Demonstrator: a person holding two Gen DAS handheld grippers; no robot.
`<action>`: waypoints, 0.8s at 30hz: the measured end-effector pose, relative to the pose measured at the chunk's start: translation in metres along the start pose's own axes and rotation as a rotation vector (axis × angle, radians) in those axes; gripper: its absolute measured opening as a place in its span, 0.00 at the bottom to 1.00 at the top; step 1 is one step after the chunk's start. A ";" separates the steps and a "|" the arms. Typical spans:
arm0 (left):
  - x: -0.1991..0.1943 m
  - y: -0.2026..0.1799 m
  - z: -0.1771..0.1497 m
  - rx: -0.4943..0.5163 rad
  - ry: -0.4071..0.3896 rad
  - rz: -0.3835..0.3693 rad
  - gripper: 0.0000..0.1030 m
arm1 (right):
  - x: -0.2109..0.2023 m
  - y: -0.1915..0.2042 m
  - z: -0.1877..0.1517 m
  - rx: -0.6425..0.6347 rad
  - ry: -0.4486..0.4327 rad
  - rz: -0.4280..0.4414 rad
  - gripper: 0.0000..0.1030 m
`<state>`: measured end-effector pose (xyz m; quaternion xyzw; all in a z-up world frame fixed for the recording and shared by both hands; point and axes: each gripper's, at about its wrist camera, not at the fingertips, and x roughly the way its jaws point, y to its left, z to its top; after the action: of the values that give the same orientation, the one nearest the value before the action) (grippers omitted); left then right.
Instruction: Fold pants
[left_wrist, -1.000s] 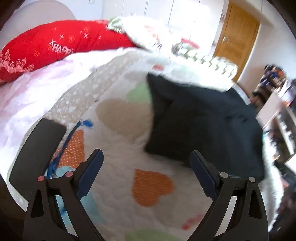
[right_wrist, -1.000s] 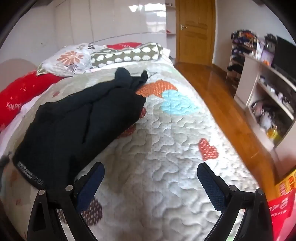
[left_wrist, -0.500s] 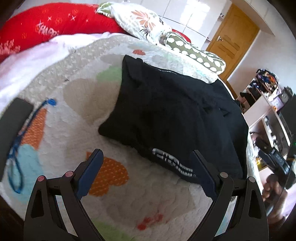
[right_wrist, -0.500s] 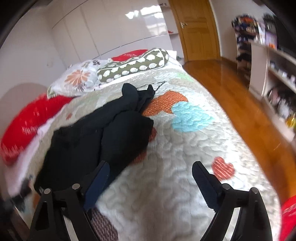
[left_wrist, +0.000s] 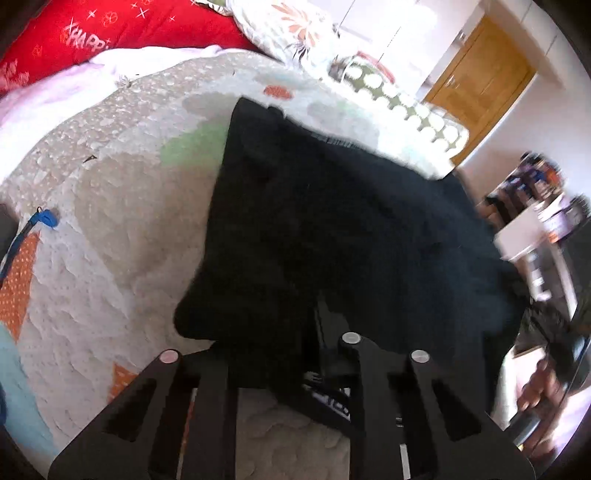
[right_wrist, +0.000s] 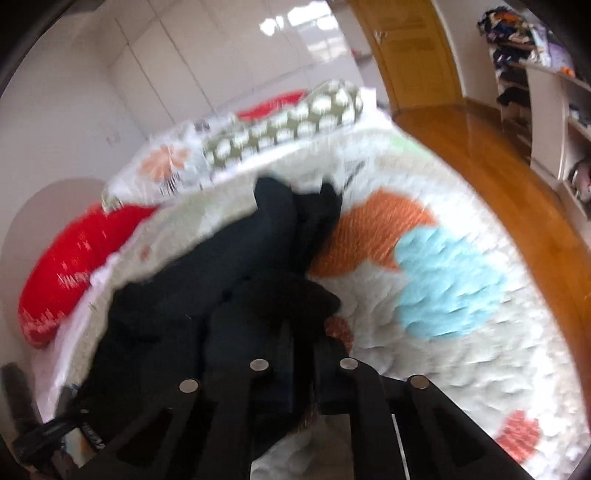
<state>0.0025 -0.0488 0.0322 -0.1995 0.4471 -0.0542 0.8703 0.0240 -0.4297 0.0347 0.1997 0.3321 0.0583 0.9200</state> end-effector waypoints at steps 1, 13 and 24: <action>-0.009 0.005 0.002 -0.008 -0.004 -0.019 0.12 | -0.020 0.000 0.000 -0.007 -0.033 -0.006 0.04; -0.050 0.050 -0.027 0.019 -0.022 0.079 0.11 | -0.127 -0.076 -0.085 -0.031 0.099 -0.363 0.41; -0.045 0.042 -0.032 0.039 -0.030 0.139 0.11 | -0.111 -0.105 -0.074 0.098 0.090 -0.263 0.46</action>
<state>-0.0535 -0.0077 0.0330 -0.1519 0.4454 0.0008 0.8823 -0.1110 -0.5282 0.0056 0.1965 0.3990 -0.0701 0.8929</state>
